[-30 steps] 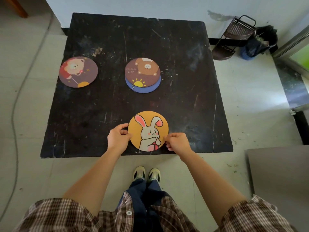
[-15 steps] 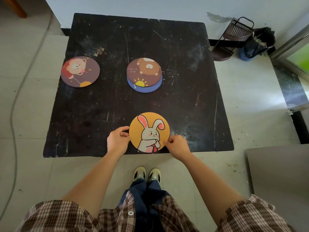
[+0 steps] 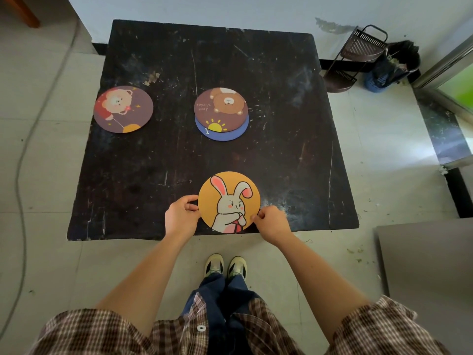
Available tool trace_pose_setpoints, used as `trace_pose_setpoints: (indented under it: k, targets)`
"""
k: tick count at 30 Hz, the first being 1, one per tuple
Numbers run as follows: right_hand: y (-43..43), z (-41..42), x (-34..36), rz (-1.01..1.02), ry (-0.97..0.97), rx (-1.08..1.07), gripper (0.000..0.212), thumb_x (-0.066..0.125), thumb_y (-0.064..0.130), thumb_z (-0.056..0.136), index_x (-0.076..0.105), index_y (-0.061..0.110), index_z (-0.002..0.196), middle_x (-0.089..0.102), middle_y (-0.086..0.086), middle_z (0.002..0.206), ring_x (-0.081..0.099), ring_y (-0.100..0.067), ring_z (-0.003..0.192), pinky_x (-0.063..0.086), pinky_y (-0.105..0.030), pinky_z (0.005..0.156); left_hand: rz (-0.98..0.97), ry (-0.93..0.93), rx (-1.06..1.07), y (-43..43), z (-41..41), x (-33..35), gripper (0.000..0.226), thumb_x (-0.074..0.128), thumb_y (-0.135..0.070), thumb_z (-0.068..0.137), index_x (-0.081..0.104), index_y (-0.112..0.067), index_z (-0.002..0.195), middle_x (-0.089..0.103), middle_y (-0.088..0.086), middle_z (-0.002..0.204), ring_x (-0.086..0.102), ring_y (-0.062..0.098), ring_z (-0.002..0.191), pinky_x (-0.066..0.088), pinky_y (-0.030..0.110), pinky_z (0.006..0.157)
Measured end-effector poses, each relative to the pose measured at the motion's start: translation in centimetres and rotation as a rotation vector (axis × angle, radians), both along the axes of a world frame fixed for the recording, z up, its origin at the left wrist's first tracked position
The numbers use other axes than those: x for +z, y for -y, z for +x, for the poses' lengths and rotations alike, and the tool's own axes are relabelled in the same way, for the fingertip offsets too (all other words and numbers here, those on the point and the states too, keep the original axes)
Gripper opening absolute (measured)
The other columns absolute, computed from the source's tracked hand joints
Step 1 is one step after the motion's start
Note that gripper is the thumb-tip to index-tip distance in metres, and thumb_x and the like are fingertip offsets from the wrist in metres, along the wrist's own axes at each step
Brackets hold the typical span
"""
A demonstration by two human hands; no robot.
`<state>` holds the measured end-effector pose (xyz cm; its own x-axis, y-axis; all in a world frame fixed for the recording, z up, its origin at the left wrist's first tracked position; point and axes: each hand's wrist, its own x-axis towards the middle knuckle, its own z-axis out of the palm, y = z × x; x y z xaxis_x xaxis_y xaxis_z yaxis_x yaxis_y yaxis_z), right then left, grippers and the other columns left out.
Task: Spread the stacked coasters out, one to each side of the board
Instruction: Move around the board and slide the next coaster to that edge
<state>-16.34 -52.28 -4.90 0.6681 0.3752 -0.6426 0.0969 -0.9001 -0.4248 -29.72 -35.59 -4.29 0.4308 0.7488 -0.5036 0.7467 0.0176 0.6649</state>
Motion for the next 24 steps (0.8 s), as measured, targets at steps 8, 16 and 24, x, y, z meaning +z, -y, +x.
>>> trace_pose_setpoints:
  k: [8, 16, 24]
  targets:
    - [-0.2, -0.4, -0.1, -0.026, 0.033, -0.041, 0.029, 0.055, 0.027, 0.09, 0.063, 0.005, 0.073, 0.056, -0.003, 0.058, 0.055, -0.02, 0.055, 0.048, -0.029, 0.057, 0.044, -0.011, -0.045, 0.2, 0.0, -0.3, 0.037, 0.068, -0.012, 0.084, 0.06, -0.016, 0.12, 0.065, 0.002, 0.095, 0.06, 0.014, 0.081, 0.047, 0.024, 0.066]
    - [0.2, -0.4, -0.6, -0.008, 0.036, -0.085, 0.03, 0.058, 0.032, 0.088, 0.06, 0.009, 0.069, 0.057, -0.003, 0.059, 0.055, -0.021, 0.056, 0.046, -0.032, 0.056, 0.099, -0.051, -0.066, 0.2, 0.2, -0.7, 0.036, 0.067, -0.011, 0.085, 0.059, -0.015, 0.12, 0.062, 0.0, 0.089, 0.058, 0.013, 0.078, 0.046, 0.022, 0.064]
    - [0.6, -0.2, 0.6, -0.008, 0.016, -0.039, 0.03, 0.058, 0.04, 0.083, 0.055, 0.013, 0.07, 0.058, -0.004, 0.063, 0.055, -0.021, 0.057, 0.045, -0.032, 0.055, 0.09, -0.17, -0.16, 0.3, 1.5, 0.6, 0.058, 0.066, -0.009, 0.081, 0.044, -0.018, 0.134, 0.061, 0.013, 0.111, 0.06, 0.021, 0.087, 0.048, 0.027, 0.063]
